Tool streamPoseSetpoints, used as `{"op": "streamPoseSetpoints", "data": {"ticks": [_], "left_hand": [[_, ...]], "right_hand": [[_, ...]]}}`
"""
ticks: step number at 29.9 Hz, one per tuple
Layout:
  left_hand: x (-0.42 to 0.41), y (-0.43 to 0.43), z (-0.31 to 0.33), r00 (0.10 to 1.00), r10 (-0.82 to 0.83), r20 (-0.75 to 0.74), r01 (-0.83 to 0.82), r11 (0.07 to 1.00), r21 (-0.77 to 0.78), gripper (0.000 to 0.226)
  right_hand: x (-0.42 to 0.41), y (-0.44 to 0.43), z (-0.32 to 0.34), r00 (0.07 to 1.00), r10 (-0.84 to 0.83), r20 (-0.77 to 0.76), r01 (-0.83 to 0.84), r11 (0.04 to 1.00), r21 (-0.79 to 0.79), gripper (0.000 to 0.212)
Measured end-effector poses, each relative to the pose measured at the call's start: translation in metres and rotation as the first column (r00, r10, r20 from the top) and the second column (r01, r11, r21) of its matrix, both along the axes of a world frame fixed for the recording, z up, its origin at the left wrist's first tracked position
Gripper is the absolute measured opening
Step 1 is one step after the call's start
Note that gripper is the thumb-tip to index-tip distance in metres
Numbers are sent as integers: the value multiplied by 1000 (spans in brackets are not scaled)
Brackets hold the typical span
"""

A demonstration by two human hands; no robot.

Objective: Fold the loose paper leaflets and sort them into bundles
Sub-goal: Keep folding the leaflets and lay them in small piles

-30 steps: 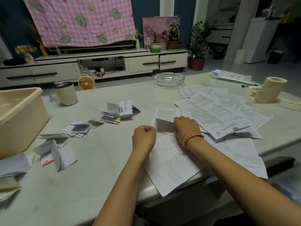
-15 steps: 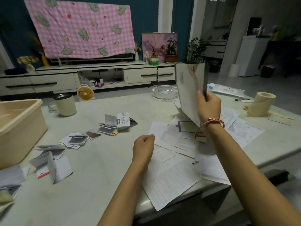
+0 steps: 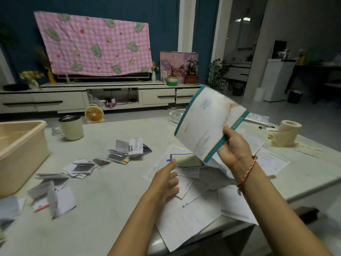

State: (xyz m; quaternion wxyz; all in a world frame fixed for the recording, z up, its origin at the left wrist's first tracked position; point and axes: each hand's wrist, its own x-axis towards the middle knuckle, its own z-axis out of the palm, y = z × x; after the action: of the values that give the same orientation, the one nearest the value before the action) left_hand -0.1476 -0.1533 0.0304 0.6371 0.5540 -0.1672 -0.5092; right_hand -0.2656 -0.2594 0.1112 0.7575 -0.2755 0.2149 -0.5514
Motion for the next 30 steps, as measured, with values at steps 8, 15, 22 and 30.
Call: {"op": "streamPoseSetpoints", "data": {"ticks": [8, 15, 22, 30], "left_hand": [[9, 0, 0, 999, 32, -10, -32, 999, 31, 41], [7, -3, -2, 973, 126, -195, -131, 991, -11, 47], [7, -15, -5, 921, 32, -387, -74, 993, -95, 39], [11, -22, 3, 924, 154, -351, -209, 970, -124, 29]], "right_hand": [[16, 23, -58, 542, -430, -722, -42, 844, -534, 22], [13, 33, -80, 318, -633, -706, -377, 599, -707, 47], [5, 45, -84, 387, -346, -855, -594, 616, -518, 43], [-18, 25, -79, 353, -340, -871, -511, 710, -485, 62]]}}
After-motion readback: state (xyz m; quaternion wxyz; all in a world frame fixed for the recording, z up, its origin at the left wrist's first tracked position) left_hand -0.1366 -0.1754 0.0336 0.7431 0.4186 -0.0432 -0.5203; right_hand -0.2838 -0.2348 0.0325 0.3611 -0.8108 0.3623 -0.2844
